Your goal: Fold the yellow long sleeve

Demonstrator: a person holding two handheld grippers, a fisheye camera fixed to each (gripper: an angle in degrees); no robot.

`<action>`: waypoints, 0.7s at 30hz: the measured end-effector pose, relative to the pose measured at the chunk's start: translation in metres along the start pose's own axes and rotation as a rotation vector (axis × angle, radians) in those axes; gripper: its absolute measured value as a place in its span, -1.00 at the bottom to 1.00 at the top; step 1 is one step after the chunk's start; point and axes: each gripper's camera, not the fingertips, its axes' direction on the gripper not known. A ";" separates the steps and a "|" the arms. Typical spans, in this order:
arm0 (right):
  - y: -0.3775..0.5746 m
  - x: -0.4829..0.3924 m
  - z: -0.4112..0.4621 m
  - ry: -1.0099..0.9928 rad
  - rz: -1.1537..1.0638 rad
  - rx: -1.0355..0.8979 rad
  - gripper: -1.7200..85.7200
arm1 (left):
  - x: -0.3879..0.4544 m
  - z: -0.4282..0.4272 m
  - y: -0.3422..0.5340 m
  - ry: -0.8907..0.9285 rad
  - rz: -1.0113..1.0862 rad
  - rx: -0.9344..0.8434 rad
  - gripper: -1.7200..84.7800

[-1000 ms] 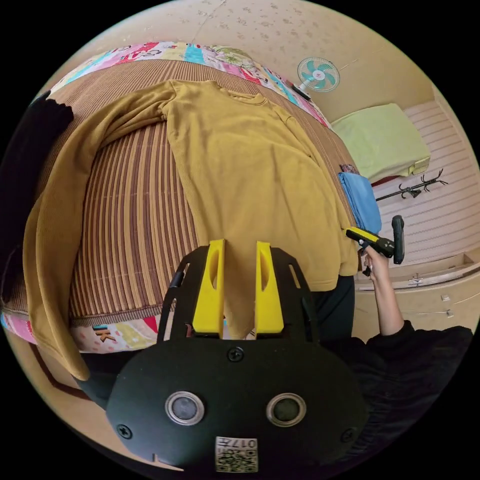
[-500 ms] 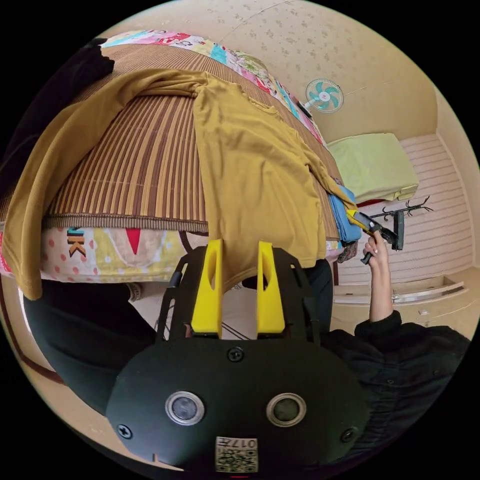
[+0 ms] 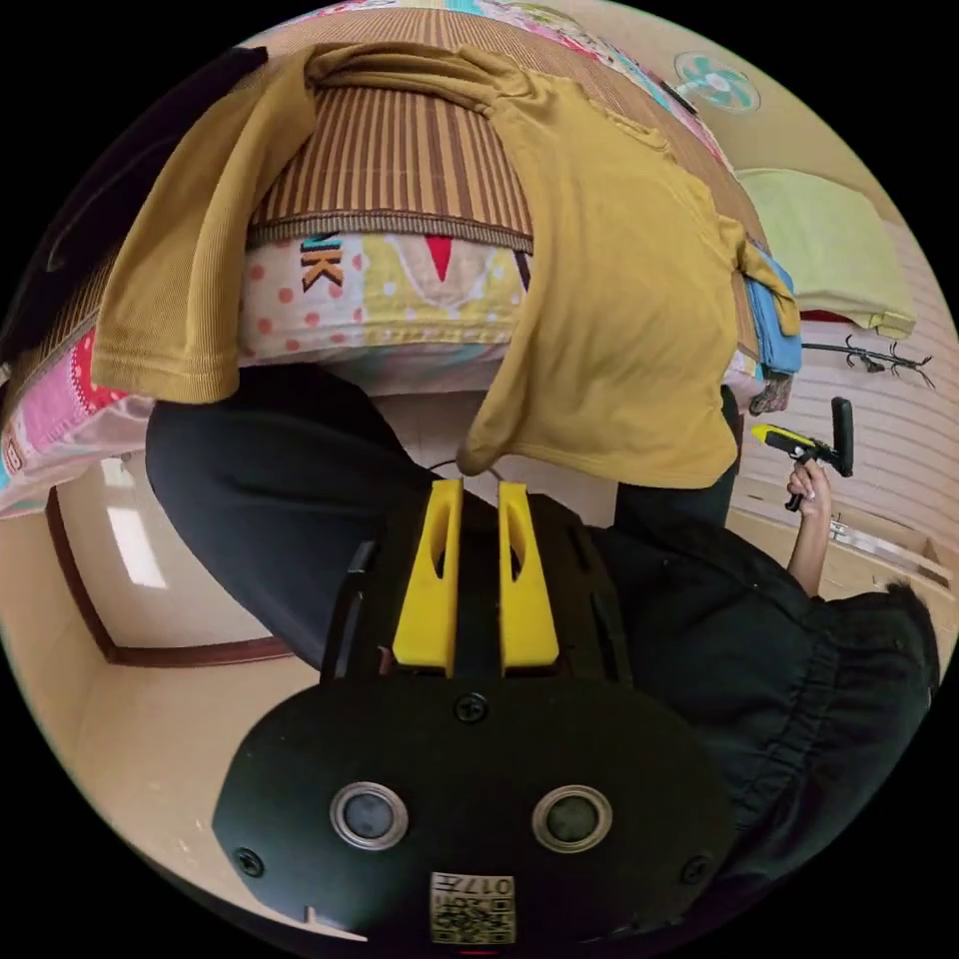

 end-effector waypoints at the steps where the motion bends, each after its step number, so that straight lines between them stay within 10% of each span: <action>1: 0.008 0.029 -0.034 -0.040 0.052 0.137 -0.84 | -0.006 -0.006 0.005 0.057 -0.018 0.039 -0.81; 6: 0.045 0.159 -0.172 0.102 0.418 0.664 -0.73 | -0.037 -0.059 0.036 0.538 -0.074 0.355 -0.82; 15: 0.067 0.293 -0.249 -0.093 0.521 0.809 -0.86 | -0.005 -0.101 0.035 0.520 -0.076 0.363 -0.81; 21: 0.211 0.295 -0.353 0.162 0.568 0.978 -0.87 | 0.004 -0.119 0.038 0.539 -0.053 0.331 -0.81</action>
